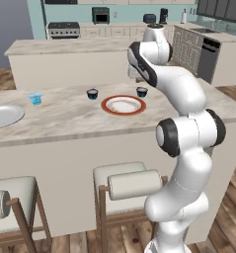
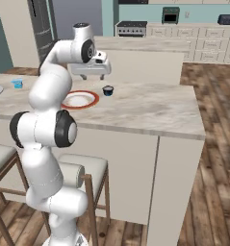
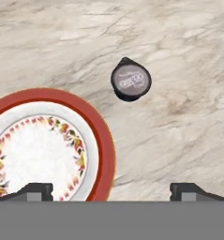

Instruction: Place two yogurt containers on each plate.

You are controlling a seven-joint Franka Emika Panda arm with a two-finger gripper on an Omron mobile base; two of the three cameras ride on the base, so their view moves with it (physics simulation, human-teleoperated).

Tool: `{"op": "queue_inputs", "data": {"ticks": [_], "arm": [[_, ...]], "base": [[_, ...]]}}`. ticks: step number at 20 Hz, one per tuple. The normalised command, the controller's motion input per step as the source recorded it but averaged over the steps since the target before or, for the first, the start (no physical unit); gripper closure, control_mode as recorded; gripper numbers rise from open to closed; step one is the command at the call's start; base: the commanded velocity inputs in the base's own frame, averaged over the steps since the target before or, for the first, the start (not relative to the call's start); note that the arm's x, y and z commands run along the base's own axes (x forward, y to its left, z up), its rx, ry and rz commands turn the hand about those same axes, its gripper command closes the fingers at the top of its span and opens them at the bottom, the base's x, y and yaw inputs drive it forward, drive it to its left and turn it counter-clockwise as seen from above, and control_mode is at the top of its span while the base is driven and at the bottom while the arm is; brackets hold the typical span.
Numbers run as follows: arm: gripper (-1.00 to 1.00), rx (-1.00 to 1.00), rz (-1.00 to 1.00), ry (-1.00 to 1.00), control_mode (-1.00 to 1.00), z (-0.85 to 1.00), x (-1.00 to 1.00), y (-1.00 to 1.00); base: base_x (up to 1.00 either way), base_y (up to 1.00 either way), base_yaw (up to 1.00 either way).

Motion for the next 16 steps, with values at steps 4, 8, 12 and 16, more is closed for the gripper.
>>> {"op": "queue_inputs", "data": {"ticks": [4, 8, 12, 16], "arm": [[-1.00, -0.01, 0.10, 0.00, -1.00, -0.12, 0.39, -0.23], [-1.00, 0.00, 0.13, 0.00, -1.00, -0.23, 0.28, -0.06], [-1.00, 0.00, 0.16, 0.00, -1.00, -0.23, 0.13, -0.02], [-1.00, 0.00, 0.14, 0.00, -1.00, -0.26, 0.14, -0.04]], "base": [[0.00, 0.00, 0.00], [0.00, 0.00, 0.00], [0.00, 0.00, 0.00], [0.00, 0.00, 0.00]]}}
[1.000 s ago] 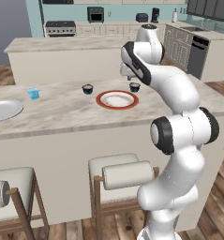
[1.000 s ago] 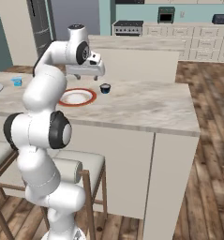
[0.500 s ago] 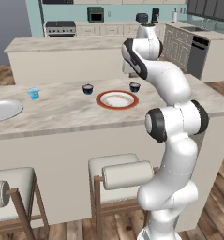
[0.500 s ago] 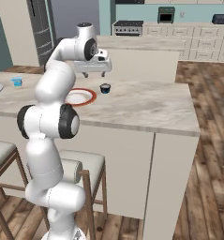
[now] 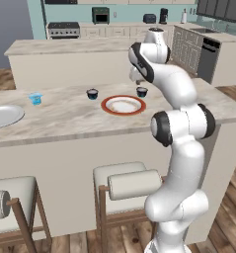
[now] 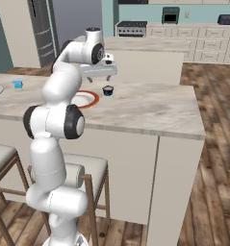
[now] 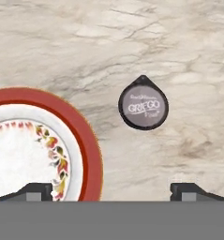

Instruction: Place two yogurt containers on each plate.

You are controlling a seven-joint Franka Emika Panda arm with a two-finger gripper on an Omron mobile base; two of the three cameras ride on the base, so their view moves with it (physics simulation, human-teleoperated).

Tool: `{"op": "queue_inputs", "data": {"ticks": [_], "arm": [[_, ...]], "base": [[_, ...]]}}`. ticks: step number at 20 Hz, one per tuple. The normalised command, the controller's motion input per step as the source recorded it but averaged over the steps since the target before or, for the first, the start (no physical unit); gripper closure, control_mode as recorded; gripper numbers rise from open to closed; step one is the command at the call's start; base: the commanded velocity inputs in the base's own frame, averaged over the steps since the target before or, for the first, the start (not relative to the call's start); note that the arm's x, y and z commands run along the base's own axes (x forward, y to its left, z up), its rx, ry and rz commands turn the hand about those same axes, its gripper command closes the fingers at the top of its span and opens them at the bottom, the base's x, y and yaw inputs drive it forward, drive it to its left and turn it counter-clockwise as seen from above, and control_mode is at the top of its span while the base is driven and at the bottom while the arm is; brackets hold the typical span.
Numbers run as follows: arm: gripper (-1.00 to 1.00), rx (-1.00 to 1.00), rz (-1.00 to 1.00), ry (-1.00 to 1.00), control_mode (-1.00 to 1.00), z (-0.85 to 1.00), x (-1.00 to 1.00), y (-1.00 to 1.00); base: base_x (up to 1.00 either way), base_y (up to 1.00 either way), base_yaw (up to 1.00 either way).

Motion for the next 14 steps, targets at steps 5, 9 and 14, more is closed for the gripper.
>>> {"op": "queue_inputs", "data": {"ticks": [5, 9, 14], "arm": [[-1.00, 0.00, 0.14, 0.00, -1.00, -0.27, 0.14, -0.09], [-1.00, 0.00, 0.13, 0.00, -1.00, -0.23, 0.14, -0.09], [-1.00, -0.01, 0.12, 0.00, -1.00, -0.20, 0.25, -0.03]], "base": [[0.00, 0.00, 0.00], [0.00, 0.00, 0.00], [0.00, 0.00, 0.00]]}}
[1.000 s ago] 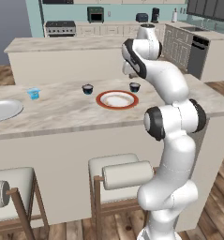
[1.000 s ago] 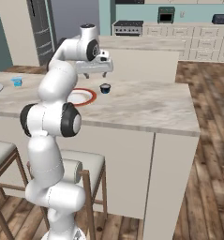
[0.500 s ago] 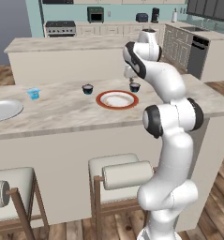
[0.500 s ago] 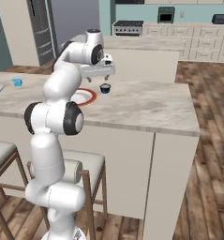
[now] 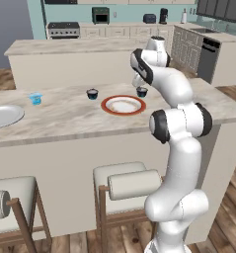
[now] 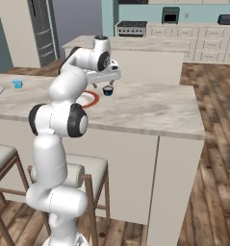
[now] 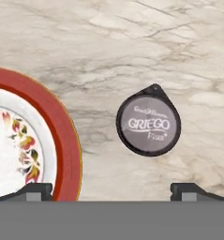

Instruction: Place two yogurt containers on each plate.

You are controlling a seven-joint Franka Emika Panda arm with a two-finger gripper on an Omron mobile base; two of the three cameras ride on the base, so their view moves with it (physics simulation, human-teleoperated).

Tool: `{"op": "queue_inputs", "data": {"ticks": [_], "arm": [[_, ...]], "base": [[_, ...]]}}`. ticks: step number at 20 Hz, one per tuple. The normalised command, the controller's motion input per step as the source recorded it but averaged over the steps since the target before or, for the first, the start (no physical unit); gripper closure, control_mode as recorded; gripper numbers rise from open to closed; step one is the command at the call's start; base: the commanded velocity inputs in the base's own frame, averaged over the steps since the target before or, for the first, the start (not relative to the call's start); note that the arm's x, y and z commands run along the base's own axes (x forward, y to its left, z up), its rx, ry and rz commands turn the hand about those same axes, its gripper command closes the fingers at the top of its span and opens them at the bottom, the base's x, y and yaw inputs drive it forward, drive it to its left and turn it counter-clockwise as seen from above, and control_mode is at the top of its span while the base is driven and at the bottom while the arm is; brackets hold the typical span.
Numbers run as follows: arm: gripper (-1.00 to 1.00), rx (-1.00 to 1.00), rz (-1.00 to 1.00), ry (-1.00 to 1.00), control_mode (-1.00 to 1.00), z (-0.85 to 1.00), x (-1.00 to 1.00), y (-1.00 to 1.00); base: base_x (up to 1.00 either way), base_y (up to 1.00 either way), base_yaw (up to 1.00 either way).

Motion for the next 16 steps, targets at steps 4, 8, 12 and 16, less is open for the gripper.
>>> {"op": "queue_inputs", "data": {"ticks": [4, 8, 12, 16], "arm": [[-1.00, -0.02, 0.11, 0.00, -1.00, -0.15, 0.31, 0.00], [-1.00, -0.04, 0.09, 0.00, -1.00, -0.05, 0.33, 0.00], [-1.00, -0.11, 0.05, 0.00, -1.00, -0.02, 0.22, -0.01], [-1.00, -0.13, 0.03, 0.00, -1.00, -0.03, 0.16, 0.00]], "base": [[0.00, 0.00, 0.00], [0.00, 0.00, 0.00], [0.00, 0.00, 0.00], [0.00, 0.00, 0.00]]}}
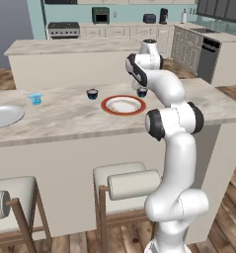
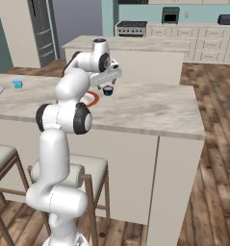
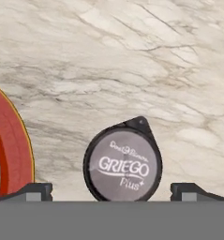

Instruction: Place two yogurt containers on each plate.

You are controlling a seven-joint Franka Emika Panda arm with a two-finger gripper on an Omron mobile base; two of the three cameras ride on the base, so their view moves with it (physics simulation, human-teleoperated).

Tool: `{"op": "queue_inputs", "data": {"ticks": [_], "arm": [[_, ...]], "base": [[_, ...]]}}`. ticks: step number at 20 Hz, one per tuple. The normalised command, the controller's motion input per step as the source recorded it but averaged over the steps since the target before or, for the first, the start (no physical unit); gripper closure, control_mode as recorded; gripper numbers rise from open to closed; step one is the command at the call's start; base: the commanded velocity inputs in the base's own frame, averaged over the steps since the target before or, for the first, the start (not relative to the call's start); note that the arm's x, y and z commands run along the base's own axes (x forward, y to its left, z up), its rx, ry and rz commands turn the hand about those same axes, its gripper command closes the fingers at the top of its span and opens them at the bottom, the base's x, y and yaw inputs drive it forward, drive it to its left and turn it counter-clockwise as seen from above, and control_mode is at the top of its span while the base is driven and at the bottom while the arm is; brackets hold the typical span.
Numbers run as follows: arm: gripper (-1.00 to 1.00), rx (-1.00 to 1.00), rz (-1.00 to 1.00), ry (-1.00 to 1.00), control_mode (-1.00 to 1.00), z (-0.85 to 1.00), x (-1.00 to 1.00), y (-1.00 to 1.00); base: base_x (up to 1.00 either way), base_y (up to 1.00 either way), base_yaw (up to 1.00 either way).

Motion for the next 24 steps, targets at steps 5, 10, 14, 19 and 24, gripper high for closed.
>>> {"op": "queue_inputs", "data": {"ticks": [5, 10, 14, 19, 24], "arm": [[-1.00, -0.08, 0.01, 0.02, -1.00, -0.08, 0.13, 0.00], [-1.00, -0.01, 0.00, 0.07, -1.00, -0.12, 0.06, 0.00], [-1.00, 0.00, 0.00, 0.10, -1.00, -0.15, 0.00, -0.03], [-1.00, 0.00, 0.00, 0.09, -1.00, -0.14, 0.03, -0.06], [-1.00, 0.00, 0.00, 0.06, -1.00, -0.13, 0.02, -0.04]], "base": [[0.00, 0.00, 0.00], [0.00, 0.00, 0.00], [0.00, 0.00, 0.00], [0.00, 0.00, 0.00], [0.00, 0.00, 0.00]]}}
